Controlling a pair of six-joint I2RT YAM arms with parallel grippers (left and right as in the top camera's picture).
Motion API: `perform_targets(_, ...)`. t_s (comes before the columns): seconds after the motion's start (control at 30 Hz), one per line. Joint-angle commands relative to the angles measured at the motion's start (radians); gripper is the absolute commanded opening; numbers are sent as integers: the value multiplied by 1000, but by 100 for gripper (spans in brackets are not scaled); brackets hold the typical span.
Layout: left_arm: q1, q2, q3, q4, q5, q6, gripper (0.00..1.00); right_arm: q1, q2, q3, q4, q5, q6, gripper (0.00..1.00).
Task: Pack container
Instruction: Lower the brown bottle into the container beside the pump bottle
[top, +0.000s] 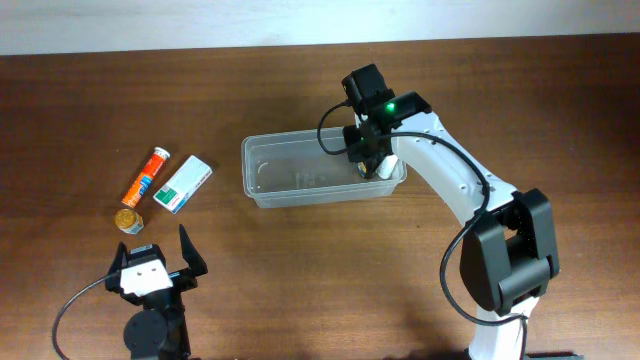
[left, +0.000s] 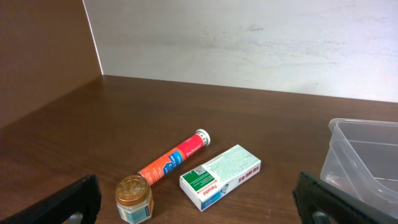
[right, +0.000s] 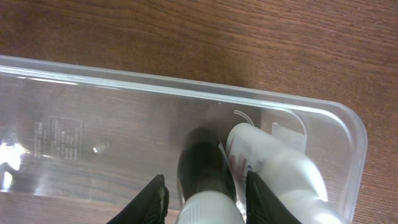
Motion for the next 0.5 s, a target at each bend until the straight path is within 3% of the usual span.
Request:
perform_targets(0.0, -4, -4, -8, 3, -6, 16, 99, 5, 2, 19, 3, 16, 9, 33)
perform_targets(0.27, -4, -1, -8, 2, -7, 16, 99, 5, -17, 29, -2, 14, 8, 35)
perform_targets(0.47, -4, -1, -8, 2, -7, 16, 99, 6, -72, 150, -108, 0, 8, 40)
